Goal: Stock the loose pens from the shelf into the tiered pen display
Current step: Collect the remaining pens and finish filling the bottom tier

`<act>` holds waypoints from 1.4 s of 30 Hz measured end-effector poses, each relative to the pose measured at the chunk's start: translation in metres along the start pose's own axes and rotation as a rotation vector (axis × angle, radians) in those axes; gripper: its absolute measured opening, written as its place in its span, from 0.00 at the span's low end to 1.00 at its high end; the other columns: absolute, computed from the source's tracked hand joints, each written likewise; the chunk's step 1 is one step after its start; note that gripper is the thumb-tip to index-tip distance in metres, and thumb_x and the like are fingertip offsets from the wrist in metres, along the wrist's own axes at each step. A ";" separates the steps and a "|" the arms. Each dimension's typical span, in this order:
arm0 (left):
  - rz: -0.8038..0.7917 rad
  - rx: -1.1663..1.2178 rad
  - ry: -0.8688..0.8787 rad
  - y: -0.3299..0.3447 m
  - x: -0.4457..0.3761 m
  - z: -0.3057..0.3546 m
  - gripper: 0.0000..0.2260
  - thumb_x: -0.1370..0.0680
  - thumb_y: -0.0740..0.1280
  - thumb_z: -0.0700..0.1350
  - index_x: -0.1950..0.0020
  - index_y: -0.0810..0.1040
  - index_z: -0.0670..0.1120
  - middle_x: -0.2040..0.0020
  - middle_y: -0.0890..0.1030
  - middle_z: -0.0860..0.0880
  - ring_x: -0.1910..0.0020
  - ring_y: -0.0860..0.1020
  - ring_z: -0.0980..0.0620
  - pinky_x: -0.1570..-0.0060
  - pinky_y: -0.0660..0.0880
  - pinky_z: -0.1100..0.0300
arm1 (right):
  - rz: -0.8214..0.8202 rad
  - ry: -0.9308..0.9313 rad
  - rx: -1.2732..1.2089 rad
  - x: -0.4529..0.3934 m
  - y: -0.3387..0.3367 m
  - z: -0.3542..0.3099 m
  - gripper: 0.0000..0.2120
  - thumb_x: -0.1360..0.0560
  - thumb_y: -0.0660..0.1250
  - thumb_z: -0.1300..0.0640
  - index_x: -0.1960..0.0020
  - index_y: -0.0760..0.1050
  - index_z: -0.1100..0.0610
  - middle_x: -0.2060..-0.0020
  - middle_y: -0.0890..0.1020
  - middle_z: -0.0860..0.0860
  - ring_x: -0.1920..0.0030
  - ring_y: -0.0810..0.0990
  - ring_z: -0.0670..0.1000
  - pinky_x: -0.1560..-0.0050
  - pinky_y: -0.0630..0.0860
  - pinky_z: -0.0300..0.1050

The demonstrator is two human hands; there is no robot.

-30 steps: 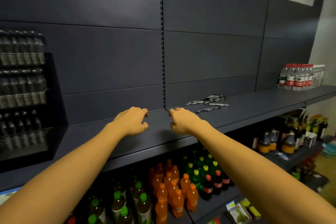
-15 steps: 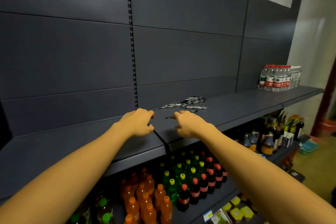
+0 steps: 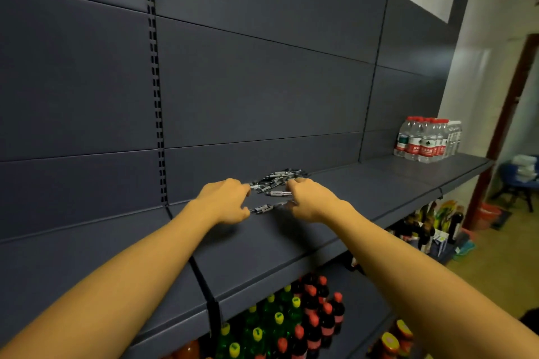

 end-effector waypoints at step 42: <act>0.049 -0.122 -0.149 0.084 -0.128 -0.003 0.41 0.29 0.54 0.77 0.29 0.69 0.49 0.31 0.73 0.53 0.37 0.73 0.51 0.37 0.70 0.55 | 0.421 -0.433 -0.263 -0.207 0.084 0.080 0.12 0.17 0.58 0.52 0.43 0.74 0.59 0.48 0.78 0.54 0.48 0.77 0.56 0.50 0.72 0.49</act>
Point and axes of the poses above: each hand's wrist, its own x-axis away from the middle knuckle, its own y-axis out of the palm, z = x × y, the point moved 3 cm from there along -x, towards the middle knuckle
